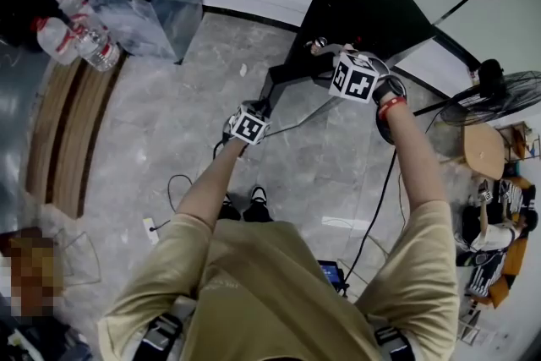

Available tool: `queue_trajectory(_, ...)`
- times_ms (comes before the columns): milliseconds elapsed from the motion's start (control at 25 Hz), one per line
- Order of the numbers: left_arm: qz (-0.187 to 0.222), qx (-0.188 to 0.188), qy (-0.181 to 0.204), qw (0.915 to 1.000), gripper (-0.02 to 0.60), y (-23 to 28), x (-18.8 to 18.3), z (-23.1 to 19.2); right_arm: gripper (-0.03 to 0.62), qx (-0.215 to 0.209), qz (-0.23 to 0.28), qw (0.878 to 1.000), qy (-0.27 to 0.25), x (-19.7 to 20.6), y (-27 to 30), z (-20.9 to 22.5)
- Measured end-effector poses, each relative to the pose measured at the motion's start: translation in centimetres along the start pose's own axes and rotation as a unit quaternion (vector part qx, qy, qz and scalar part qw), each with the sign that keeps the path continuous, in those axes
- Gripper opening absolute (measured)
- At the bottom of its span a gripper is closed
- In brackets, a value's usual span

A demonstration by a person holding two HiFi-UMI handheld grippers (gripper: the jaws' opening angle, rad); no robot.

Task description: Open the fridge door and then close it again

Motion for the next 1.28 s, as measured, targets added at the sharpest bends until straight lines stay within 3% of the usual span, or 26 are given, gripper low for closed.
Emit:
queue_trajectory(840, 0.014, -0.004, -0.023, 0.9996, 0.061, -3.6, 3.2, 7.9, 0.247, -0.028, -0.028, 0.998, -0.052, 1.3, -1.1, -5.8)
queue_trajectory(1280, 0.001, -0.002, -0.022, 0.9997, 0.058, -4.2, 4.0, 10.4, 0.256, -0.029, -0.027, 0.997, -0.068, 1.9, -1.5, -7.4)
Point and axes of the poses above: the fingertips, and each gripper's own axes: y forward along the fingers, z to its right, x out of its underside, the point moved 5 cm from there along -y, backward along the fingers, and after that the axes turned 11 degrees about -x, right-handed, at the moved point
